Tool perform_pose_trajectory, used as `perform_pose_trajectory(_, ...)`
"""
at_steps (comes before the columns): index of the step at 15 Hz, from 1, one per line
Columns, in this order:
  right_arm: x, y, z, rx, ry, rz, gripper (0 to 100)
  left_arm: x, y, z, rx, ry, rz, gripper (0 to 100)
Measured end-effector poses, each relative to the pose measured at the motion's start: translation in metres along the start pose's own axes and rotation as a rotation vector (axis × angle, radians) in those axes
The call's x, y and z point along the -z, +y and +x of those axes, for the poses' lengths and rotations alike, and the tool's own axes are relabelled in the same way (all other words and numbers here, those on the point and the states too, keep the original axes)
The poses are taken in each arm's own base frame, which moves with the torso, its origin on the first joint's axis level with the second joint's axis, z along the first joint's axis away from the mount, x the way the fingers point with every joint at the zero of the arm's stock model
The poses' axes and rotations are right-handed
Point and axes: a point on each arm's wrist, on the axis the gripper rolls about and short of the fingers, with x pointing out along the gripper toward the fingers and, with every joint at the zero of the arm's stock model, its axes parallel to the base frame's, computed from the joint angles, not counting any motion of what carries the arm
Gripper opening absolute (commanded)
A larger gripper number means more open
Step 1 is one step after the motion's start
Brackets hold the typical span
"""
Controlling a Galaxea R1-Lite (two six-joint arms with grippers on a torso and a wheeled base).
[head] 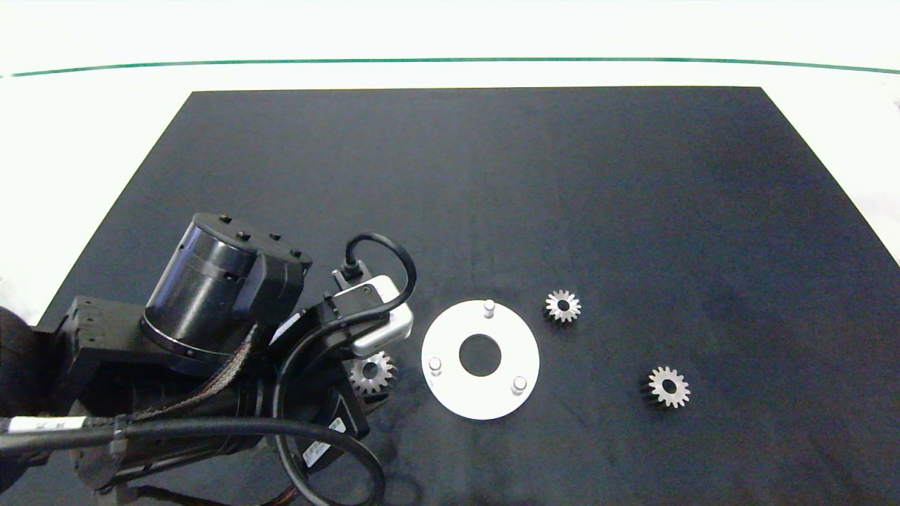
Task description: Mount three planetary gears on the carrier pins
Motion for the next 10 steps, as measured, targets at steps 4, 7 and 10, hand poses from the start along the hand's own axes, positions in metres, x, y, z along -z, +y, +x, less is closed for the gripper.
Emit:
perform_pose_trajectory(4, 0.001, 0.000, -0.002, 0.000, -0.008, 0.000, 100, -0.016, -0.009, 0.010, 0.016, -0.011, 0.033, 22)
perform_pose_trajectory(7, 0.001, 0.000, -0.004, -0.006, -0.012, -0.003, 100, -0.022, -0.015, 0.020, 0.024, -0.001, 0.052, 22)
perform_pose_trajectory(10, 0.003, 0.000, -0.004, -0.014, -0.012, -0.005, 100, -0.031, -0.022, 0.028, 0.031, -0.001, 0.074, 22)
